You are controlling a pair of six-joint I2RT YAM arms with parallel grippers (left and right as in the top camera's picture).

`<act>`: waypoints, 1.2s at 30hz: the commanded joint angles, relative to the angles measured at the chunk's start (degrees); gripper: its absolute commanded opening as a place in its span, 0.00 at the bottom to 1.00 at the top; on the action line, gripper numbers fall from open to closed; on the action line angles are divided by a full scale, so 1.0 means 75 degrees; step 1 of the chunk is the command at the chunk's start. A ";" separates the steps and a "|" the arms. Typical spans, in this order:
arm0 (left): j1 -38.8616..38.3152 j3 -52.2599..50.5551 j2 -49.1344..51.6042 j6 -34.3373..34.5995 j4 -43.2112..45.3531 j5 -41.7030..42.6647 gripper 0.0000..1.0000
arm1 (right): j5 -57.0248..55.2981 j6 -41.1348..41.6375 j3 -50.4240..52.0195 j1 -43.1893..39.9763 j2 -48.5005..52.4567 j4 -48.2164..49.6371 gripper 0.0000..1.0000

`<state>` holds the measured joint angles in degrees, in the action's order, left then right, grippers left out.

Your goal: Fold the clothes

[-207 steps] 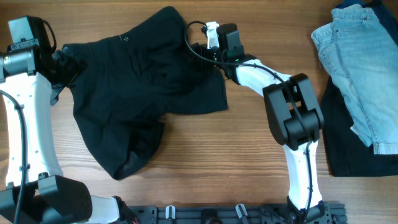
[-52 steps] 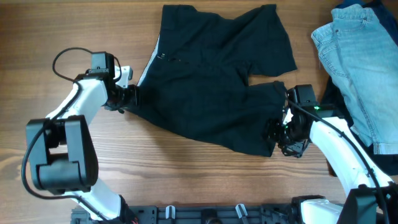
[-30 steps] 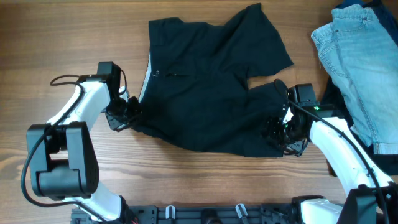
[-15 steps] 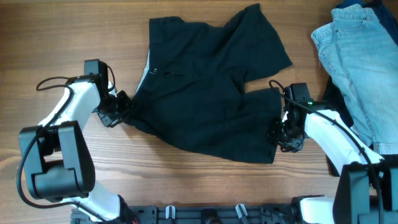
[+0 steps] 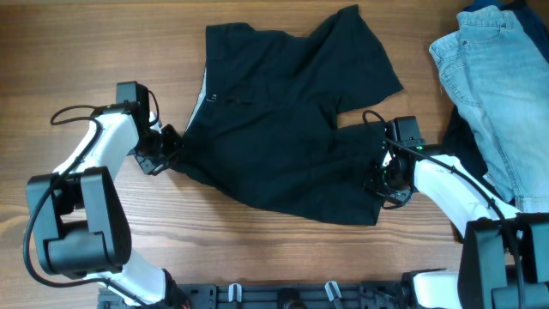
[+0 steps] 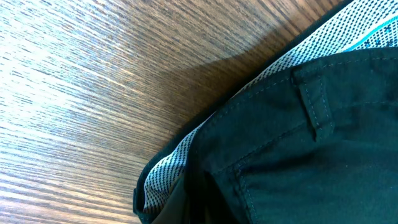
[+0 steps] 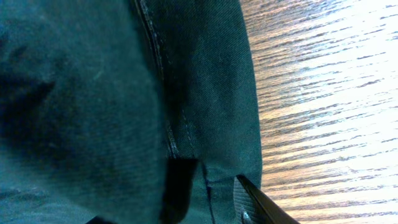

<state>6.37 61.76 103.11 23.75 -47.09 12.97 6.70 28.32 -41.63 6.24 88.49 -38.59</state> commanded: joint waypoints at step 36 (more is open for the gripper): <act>-0.0137 -0.0047 -0.0694 -0.1151 -0.1157 0.0265 1.00 | 0.2305 -0.2413 -0.2372 -0.2355 -0.0816 -0.3220 0.55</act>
<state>6.17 61.73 101.51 16.56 -55.94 14.35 18.57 14.76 -57.91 -11.20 85.27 -61.89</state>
